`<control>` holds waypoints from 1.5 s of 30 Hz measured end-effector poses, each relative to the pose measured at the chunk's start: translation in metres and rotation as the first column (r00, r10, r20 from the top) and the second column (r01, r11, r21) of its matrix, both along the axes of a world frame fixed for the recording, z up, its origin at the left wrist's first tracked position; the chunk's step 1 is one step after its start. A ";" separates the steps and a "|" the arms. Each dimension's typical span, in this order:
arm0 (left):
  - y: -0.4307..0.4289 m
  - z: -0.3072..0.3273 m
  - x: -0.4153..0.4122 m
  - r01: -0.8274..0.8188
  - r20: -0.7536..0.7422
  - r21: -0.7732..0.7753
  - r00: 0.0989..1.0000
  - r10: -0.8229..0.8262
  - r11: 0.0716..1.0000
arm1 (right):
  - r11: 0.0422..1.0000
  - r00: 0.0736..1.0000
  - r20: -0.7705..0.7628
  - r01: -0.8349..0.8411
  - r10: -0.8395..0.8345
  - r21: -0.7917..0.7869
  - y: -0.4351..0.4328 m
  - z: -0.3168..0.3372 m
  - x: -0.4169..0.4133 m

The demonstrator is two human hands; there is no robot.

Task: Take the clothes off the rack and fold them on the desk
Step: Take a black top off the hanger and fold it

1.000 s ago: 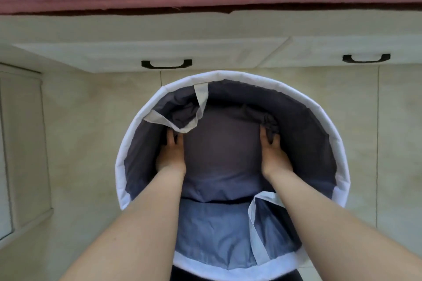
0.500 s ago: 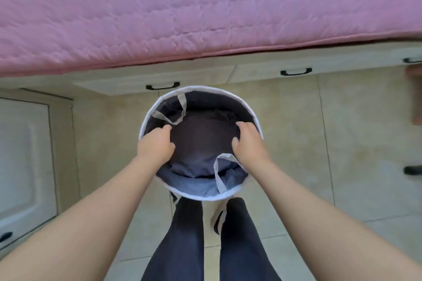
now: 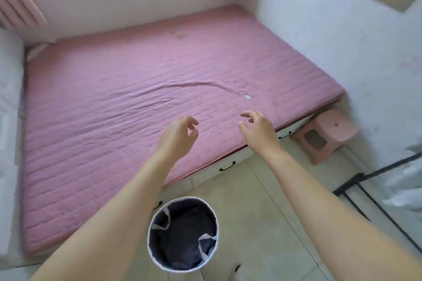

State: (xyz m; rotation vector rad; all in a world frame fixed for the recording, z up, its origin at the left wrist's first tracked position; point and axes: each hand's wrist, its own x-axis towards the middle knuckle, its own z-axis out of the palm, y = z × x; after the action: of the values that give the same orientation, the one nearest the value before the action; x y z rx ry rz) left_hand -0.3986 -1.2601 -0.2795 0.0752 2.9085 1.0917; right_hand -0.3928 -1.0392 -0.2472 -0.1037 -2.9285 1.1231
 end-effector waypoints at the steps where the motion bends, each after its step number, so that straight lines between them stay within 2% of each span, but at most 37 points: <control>1: 0.015 0.027 -0.006 0.048 -0.040 0.012 0.998 -0.047 0.999 | 0.999 0.999 -0.019 0.051 -0.051 0.002 0.018 0.026 0.005; 5: 0.089 0.103 -0.022 0.242 -0.147 0.028 0.961 -0.236 0.970 | 0.975 0.970 -0.101 0.220 -0.221 -0.017 0.096 0.095 0.035; 8: 0.148 0.130 -0.017 0.385 -0.180 0.079 0.913 -0.367 0.919 | 0.950 0.937 -0.157 0.310 -0.311 -0.027 0.151 0.118 0.062; 10: 0.201 0.139 -0.006 0.490 -0.188 0.081 0.863 -0.470 0.868 | 0.913 0.898 -0.165 0.405 -0.407 -0.048 0.196 0.125 0.092; 18: 0.395 0.149 0.045 0.698 -0.104 0.147 0.715 -0.691 0.701 | 0.790 0.777 -0.153 0.611 -0.610 -0.052 0.349 0.135 0.201; 25: 0.566 0.151 0.094 0.782 -0.023 0.165 0.612 -0.790 0.601 | 0.686 0.670 -0.160 0.725 -0.725 -0.069 0.494 0.132 0.278; 33: 0.729 0.164 0.137 0.869 -0.004 0.082 0.490 -0.872 0.488 | 0.562 0.550 -0.158 0.826 -0.820 -0.044 0.629 0.135 0.351; 41: 0.861 0.185 0.146 0.904 -0.023 0.154 0.407 -0.913 0.399 | 0.468 0.460 -0.154 0.883 -0.875 -0.023 0.740 0.143 0.374; 45: 0.924 0.196 0.140 0.917 -0.057 0.214 0.357 -0.932 0.338 | 0.389 0.383 -0.196 0.921 -0.903 0.008 0.795 0.163 0.366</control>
State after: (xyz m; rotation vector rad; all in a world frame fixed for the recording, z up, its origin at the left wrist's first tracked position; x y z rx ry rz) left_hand -0.2581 -0.3358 -0.0831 1.4681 1.9470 1.0273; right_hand -0.0266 -0.2444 -0.0844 -1.3763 -2.0875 0.6576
